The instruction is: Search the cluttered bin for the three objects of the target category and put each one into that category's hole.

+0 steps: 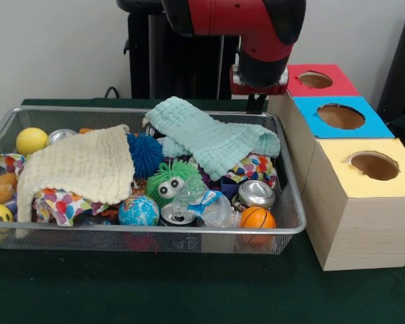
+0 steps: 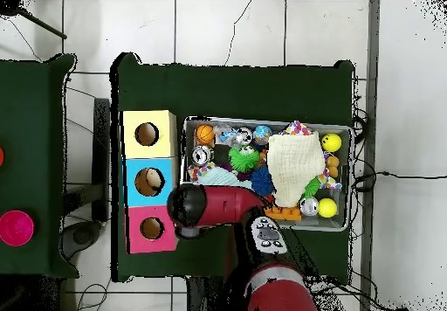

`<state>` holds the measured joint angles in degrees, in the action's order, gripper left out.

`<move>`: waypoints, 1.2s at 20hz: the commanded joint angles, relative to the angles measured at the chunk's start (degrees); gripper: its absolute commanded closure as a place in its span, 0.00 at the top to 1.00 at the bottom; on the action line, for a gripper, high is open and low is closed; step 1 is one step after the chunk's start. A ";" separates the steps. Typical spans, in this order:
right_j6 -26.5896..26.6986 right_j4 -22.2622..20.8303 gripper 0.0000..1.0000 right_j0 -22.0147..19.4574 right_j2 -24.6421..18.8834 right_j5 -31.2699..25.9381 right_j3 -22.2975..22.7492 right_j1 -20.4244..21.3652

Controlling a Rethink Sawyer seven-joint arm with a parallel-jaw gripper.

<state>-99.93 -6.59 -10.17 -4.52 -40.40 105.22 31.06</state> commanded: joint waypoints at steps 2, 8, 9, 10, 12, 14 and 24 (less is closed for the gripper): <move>-2.62 0.10 0.00 0.33 -2.47 -4.31 1.93 10.97; -1.53 -0.09 0.00 -0.17 -2.51 -7.08 2.78 13.66; -1.32 -0.17 0.00 -0.25 -2.65 -7.49 2.32 13.65; -1.10 -0.24 0.00 -0.34 -2.78 -7.89 1.87 13.64; -0.96 -0.72 0.00 -0.41 -3.05 -7.54 0.44 12.32; -0.58 -1.28 0.00 -0.32 -3.42 -8.35 -2.29 10.41; 1.54 -2.19 0.00 -0.21 -5.62 -7.99 -12.24 1.79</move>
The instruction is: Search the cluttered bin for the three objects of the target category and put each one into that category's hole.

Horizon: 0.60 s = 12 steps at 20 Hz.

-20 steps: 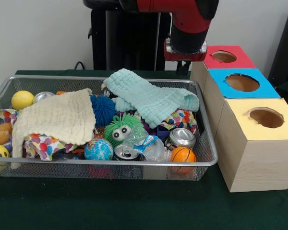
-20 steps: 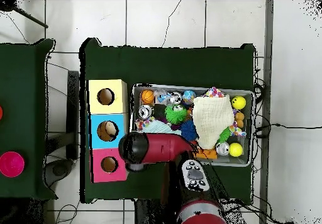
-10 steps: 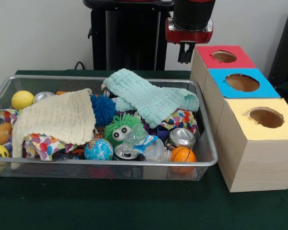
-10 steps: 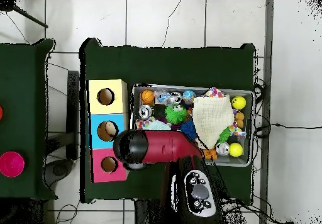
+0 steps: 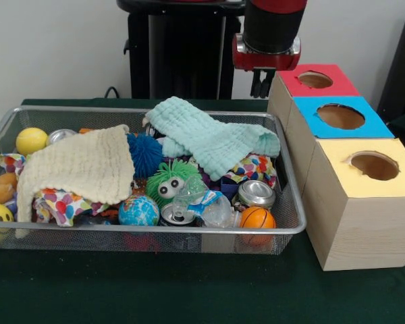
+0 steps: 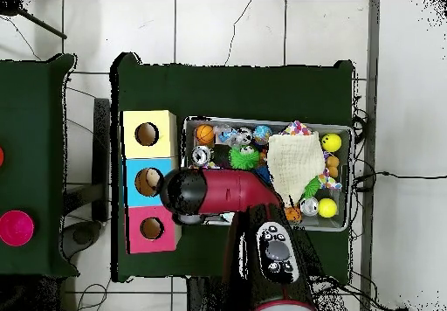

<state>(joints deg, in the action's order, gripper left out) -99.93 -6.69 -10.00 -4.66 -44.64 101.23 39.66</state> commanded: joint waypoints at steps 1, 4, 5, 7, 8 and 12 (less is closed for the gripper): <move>1.81 -2.22 0.00 -0.43 -5.55 -3.67 -8.98 -7.69; 2.21 -2.74 0.00 -0.32 -5.49 -3.41 -11.50 -9.70; 2.38 -2.93 0.00 -0.29 -5.43 -3.65 -12.42 -10.36; 2.90 -3.40 0.00 -0.43 -5.44 -3.35 -13.93 -11.41; 3.11 -3.58 0.00 -0.45 -5.40 -3.59 -14.85 -12.07; 3.85 -3.87 0.00 -0.88 -5.14 -5.82 -18.18 -15.07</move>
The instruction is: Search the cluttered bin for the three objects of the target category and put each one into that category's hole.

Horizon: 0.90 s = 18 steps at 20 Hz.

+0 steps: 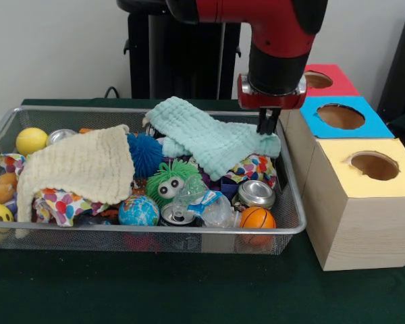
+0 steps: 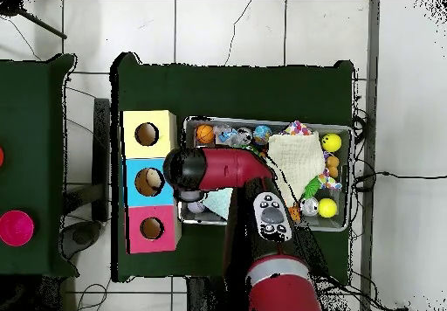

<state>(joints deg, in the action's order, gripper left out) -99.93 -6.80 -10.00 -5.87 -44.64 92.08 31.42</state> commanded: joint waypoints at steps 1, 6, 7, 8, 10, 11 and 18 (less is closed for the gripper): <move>4.18 -3.87 0.00 -1.05 -3.95 -5.92 -9.77 -7.44; 5.63 -4.21 0.00 -2.19 -4.70 -5.31 -10.89 -9.19; 5.82 -4.29 0.00 -2.30 -4.79 -5.75 -11.23 -9.22; 6.02 -4.38 0.00 -2.42 -4.87 -6.19 -11.58 -9.24; 6.31 -4.54 0.00 -2.68 -5.14 -6.29 -11.87 -9.23; 6.27 -4.55 0.00 -2.77 -5.21 -6.24 -11.73 -9.13; 5.46 -4.69 0.00 -3.28 -5.69 -4.85 -7.77 -5.62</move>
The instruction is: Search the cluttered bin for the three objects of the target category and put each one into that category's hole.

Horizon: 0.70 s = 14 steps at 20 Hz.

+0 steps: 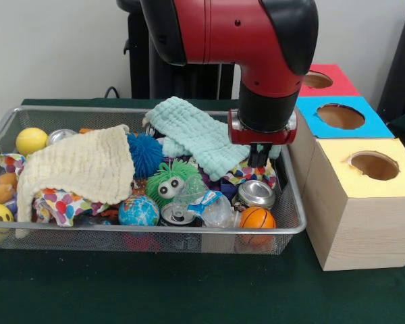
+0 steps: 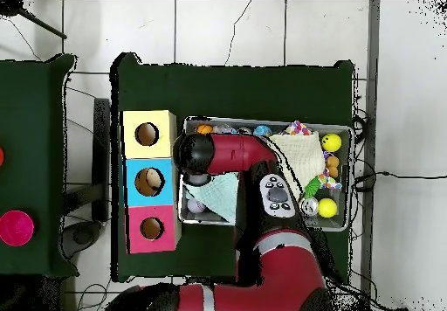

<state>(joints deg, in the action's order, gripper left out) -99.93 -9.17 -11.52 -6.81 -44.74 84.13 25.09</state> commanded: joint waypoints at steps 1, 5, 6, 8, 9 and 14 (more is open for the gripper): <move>5.63 -2.36 0.00 -2.00 -4.86 -4.55 0.47 1.09; 6.52 -2.31 0.00 -2.69 -5.28 -5.95 -0.06 2.00; 6.85 -2.25 0.00 -2.80 -5.33 -7.33 -0.41 2.49; 7.30 -2.37 0.00 -2.85 -5.26 -8.97 -0.55 3.81; 7.09 -2.43 0.00 -2.75 -5.17 -9.16 -0.55 4.26; 5.56 -2.18 0.00 -1.73 -5.94 -9.35 -4.35 1.23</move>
<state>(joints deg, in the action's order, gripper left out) -99.93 -9.22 -12.50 -7.79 -47.61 83.59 28.46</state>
